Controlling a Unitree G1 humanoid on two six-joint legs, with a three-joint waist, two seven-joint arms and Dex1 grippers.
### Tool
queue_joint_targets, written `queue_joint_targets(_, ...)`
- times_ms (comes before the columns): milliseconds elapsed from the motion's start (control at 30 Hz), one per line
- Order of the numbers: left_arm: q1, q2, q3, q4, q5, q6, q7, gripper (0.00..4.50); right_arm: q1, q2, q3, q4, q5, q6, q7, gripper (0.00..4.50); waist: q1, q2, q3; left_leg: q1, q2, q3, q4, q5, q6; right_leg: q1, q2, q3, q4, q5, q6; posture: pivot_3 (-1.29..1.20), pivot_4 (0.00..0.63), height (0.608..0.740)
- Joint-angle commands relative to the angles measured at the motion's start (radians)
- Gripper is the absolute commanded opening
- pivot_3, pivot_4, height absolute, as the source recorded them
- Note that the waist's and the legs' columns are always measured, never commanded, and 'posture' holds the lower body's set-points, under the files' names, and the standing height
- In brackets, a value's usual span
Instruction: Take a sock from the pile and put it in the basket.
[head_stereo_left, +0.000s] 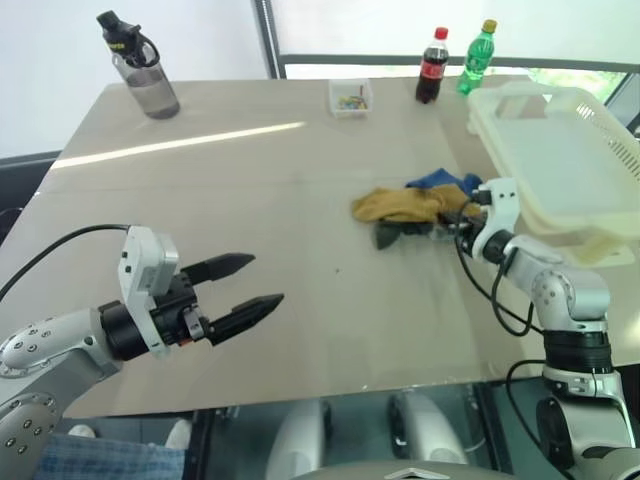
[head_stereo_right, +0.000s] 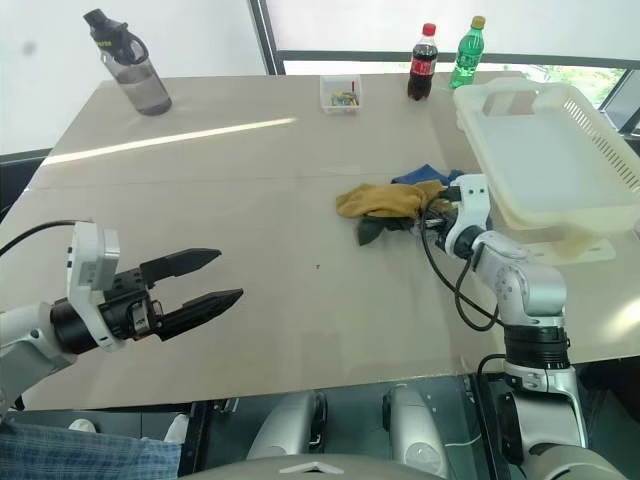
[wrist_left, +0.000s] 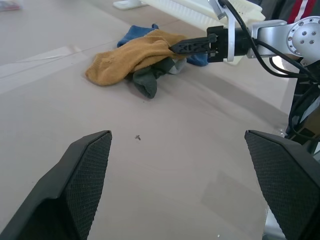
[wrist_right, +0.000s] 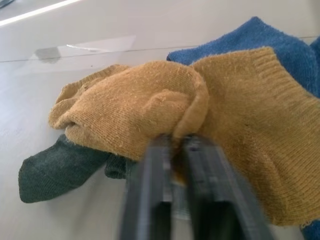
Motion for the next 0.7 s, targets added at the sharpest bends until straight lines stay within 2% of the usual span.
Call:
queue_joint_targets(33,0.001,0.001,0.007,-0.017,0.002,-0.018,-0.008,4.5,-0.01,-0.011,-0.017,-0.043,0.017,0.004,0.014,0.13,0.0,0.0,0.0,0.0,0.0,0.0,0.0,0.0,0.0,0.0,0.0,0.0,0.0,0.0,0.0,0.0,0.15,0.74)
queue_joint_targets(233,-0.004,0.003,0.003,-0.01,0.005,-0.018,-0.011,4.5,0.014,-0.007,-0.018,-0.168,0.165,0.049,0.145,0.13,0.0,0.0,0.0,0.0,0.0,0.0,0.0,0.0,0.0,0.0,0.0,0.0,0.0,0.0,0.0,0.0,0.15,0.74)
queue_joint_targets(467,-0.005,0.002,0.0,-0.01,0.006,-0.018,-0.013,4.5,0.131,-0.119,0.079,-0.342,0.326,0.227,0.29,0.13,0.003,0.0,0.0,0.0,0.0,-0.001,-0.001,0.0,0.0,0.0,0.0,-0.001,0.0,0.0,0.0,0.0,0.15,0.74)
queue_joint_targets(700,-0.003,0.005,0.002,-0.011,0.004,-0.016,-0.015,4.5,0.184,-0.215,0.078,-0.327,0.352,0.364,0.265,0.13,0.002,0.0,0.0,0.0,0.0,0.0,0.0,0.0,0.0,0.0,0.0,0.0,-0.001,0.0,0.0,0.0,0.15,0.74)
